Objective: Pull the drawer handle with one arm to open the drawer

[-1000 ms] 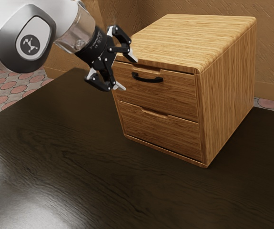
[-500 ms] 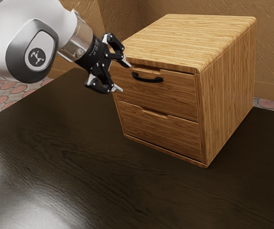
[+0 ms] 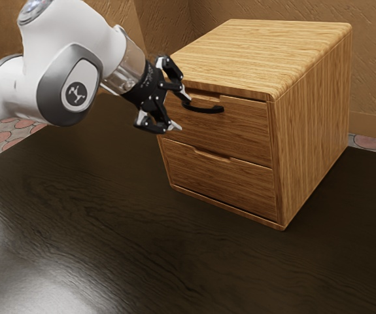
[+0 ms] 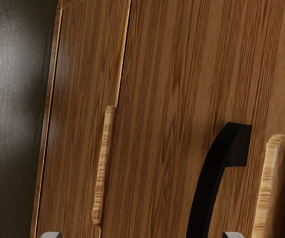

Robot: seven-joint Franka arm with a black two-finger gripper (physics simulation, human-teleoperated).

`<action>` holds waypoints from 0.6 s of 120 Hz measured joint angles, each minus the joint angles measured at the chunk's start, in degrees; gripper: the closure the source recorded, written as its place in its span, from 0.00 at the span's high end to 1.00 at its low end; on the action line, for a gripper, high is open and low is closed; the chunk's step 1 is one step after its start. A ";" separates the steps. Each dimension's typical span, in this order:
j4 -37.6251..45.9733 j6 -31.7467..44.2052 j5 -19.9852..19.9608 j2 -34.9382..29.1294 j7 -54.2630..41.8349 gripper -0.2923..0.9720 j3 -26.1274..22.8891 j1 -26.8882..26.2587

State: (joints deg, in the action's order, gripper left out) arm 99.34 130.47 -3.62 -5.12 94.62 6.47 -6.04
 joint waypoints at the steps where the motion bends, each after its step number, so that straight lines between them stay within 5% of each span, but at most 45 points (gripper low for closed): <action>1: 0.00 0.13 0.01 0.12 0.00 0.54 -0.01 0.00; 72: -0.31 3.37 0.18 2.88 -1.08 0.48 -0.24 -0.17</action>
State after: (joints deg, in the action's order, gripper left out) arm 99.03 133.83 -3.45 -2.24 93.54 6.24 -6.21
